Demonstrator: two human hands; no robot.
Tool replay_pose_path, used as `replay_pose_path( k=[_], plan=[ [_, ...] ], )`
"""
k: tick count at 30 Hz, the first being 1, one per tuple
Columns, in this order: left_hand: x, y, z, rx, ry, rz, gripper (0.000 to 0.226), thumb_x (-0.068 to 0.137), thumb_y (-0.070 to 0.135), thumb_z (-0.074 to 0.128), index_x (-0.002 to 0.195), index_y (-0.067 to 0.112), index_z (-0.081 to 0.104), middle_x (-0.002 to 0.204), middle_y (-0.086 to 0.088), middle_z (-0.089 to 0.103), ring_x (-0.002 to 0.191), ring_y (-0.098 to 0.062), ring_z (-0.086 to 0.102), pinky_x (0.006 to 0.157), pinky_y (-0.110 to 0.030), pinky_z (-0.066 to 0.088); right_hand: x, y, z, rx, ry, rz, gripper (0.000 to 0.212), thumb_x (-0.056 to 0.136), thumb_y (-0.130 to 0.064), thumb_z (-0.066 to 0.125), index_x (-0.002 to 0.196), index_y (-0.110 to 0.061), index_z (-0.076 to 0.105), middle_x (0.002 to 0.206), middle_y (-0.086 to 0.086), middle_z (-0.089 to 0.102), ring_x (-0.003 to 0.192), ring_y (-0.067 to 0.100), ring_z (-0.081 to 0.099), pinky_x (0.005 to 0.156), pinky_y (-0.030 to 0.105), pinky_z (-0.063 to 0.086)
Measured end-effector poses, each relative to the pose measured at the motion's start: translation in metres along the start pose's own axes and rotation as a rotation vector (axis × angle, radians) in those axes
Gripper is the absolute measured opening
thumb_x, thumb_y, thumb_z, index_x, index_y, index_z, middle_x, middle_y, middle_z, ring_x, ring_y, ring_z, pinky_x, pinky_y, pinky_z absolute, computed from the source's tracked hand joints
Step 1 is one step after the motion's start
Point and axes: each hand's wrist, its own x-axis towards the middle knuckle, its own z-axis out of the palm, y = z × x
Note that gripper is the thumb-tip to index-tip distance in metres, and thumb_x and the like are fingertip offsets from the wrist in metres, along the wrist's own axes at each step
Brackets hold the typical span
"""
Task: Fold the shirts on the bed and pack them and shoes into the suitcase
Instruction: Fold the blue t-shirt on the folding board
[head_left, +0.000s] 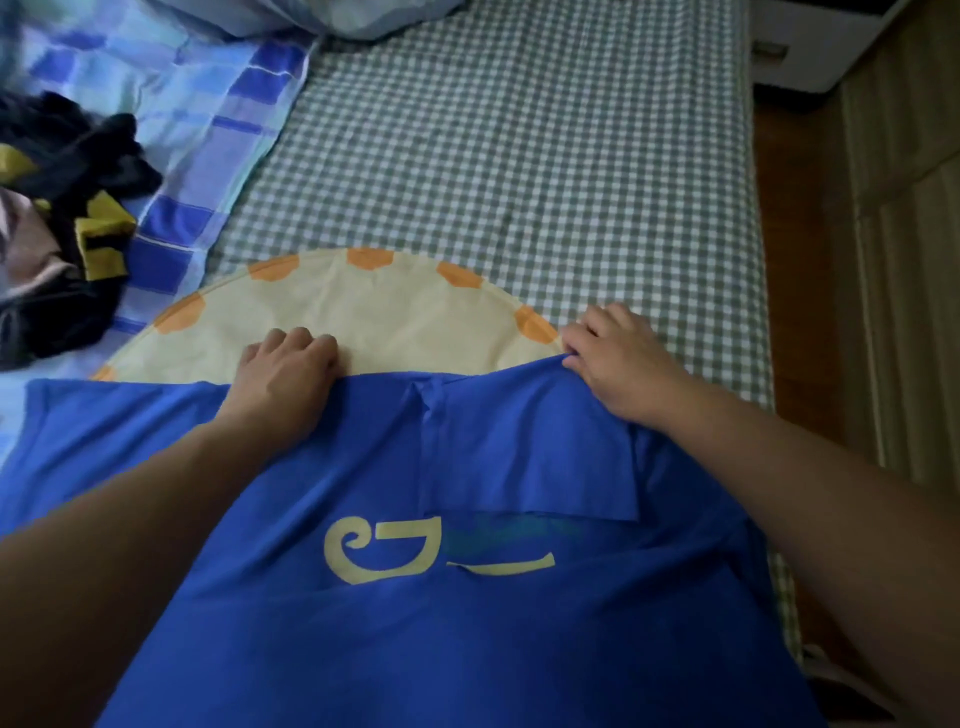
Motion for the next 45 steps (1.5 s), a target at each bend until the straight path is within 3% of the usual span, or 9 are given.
replay_pose_path(
  k=[2, 8, 13, 19, 24, 28, 35, 40, 45],
  plan=[
    [-0.003, -0.023, -0.005, 0.008, 0.025, 0.046, 0.023, 0.103, 0.035, 0.045, 0.098, 0.016, 0.056, 0.098, -0.009, 0.060, 0.095, -0.037, 0.054, 0.083, -0.047, 0.039, 0.001, 0.004, 0.000, 0.034, 0.009, 0.036, 0.021, 0.102, -0.038, 0.047, 0.107, -0.020, 0.056, 0.109, -0.007, 0.048, 0.109, 0.018, 0.040, 0.105, 0.044, 0.037],
    [-0.057, -0.111, -0.026, 0.180, -0.094, 0.069, 0.024, 0.083, 0.039, 0.058, 0.090, 0.016, 0.054, 0.084, -0.011, 0.065, 0.082, -0.037, 0.064, 0.076, -0.047, 0.045, -0.007, -0.023, 0.003, -0.041, -0.049, -0.047, 0.060, 0.093, -0.060, 0.046, 0.141, -0.025, 0.048, 0.128, -0.005, 0.050, 0.119, 0.021, 0.043, 0.111, 0.041, 0.027],
    [-0.075, -0.155, -0.052, 0.406, -0.230, -0.062, 0.022, 0.075, 0.019, 0.070, 0.088, 0.017, 0.052, 0.093, -0.011, 0.066, 0.091, -0.035, 0.068, 0.083, -0.044, 0.045, -0.008, -0.038, -0.033, -0.134, -0.286, 0.013, 0.022, 0.096, -0.051, 0.058, 0.089, -0.031, 0.053, 0.088, -0.017, 0.056, 0.094, 0.011, 0.055, 0.111, 0.037, 0.024],
    [-0.142, -0.170, -0.073, 0.203, 0.012, -0.056, 0.025, 0.067, 0.010, 0.078, 0.077, 0.008, 0.055, 0.076, -0.023, 0.062, 0.073, -0.044, 0.067, 0.071, -0.049, 0.046, -0.085, -0.070, -0.067, -0.199, 0.027, -0.087, 0.025, 0.088, -0.041, 0.072, 0.079, -0.028, 0.054, 0.079, -0.011, 0.050, 0.088, 0.019, 0.057, 0.100, 0.041, 0.036],
    [-0.251, -0.169, -0.089, -0.051, 0.218, 0.002, 0.014, 0.068, 0.012, 0.050, 0.079, 0.006, 0.054, 0.074, -0.021, 0.055, 0.063, -0.047, 0.059, 0.052, -0.047, 0.044, -0.211, -0.115, -0.066, -0.264, 0.206, -0.037, 0.020, 0.071, -0.011, 0.079, 0.082, -0.017, 0.062, 0.078, 0.003, 0.061, 0.081, 0.030, 0.062, 0.105, 0.052, 0.037],
    [-0.317, -0.173, -0.044, -0.063, 0.158, 0.114, 0.017, 0.069, 0.016, 0.045, 0.077, 0.007, 0.057, 0.073, -0.015, 0.050, 0.066, -0.043, 0.056, 0.055, -0.049, 0.043, -0.285, -0.138, -0.015, -0.306, 0.278, -0.005, 0.012, 0.078, -0.007, 0.051, 0.085, -0.013, 0.060, 0.078, 0.006, 0.056, 0.078, 0.033, 0.057, 0.107, 0.054, 0.033],
    [-0.341, -0.178, 0.026, -0.103, -0.005, 0.108, 0.023, 0.067, 0.022, 0.052, 0.084, 0.008, 0.058, 0.082, -0.013, 0.048, 0.076, -0.041, 0.052, 0.057, -0.050, 0.044, -0.301, -0.142, 0.057, -0.180, 0.210, 0.284, 0.031, 0.064, 0.013, 0.068, 0.083, -0.007, 0.054, 0.081, 0.013, 0.049, 0.074, 0.034, 0.045, 0.064, 0.046, 0.038],
    [-0.379, -0.173, -0.001, -0.133, 0.124, 0.119, 0.017, 0.067, 0.007, 0.050, 0.084, 0.005, 0.055, 0.086, -0.013, 0.044, 0.082, -0.040, 0.049, 0.051, -0.048, 0.041, -0.312, -0.146, 0.027, -0.162, 0.269, 0.311, 0.035, 0.062, 0.016, 0.064, 0.082, -0.007, 0.048, 0.085, 0.015, 0.045, 0.077, 0.033, 0.039, 0.063, 0.043, 0.032],
    [-0.399, -0.171, 0.015, 0.063, -0.091, 0.068, 0.034, 0.062, 0.001, 0.067, 0.095, 0.008, 0.057, 0.090, -0.015, 0.045, 0.080, -0.042, 0.052, 0.056, -0.052, 0.047, -0.332, -0.144, 0.042, -0.311, 0.123, 0.291, 0.034, 0.064, 0.010, 0.072, 0.091, -0.004, 0.055, 0.088, 0.017, 0.046, 0.080, 0.036, 0.042, 0.064, 0.048, 0.041]
  ],
)
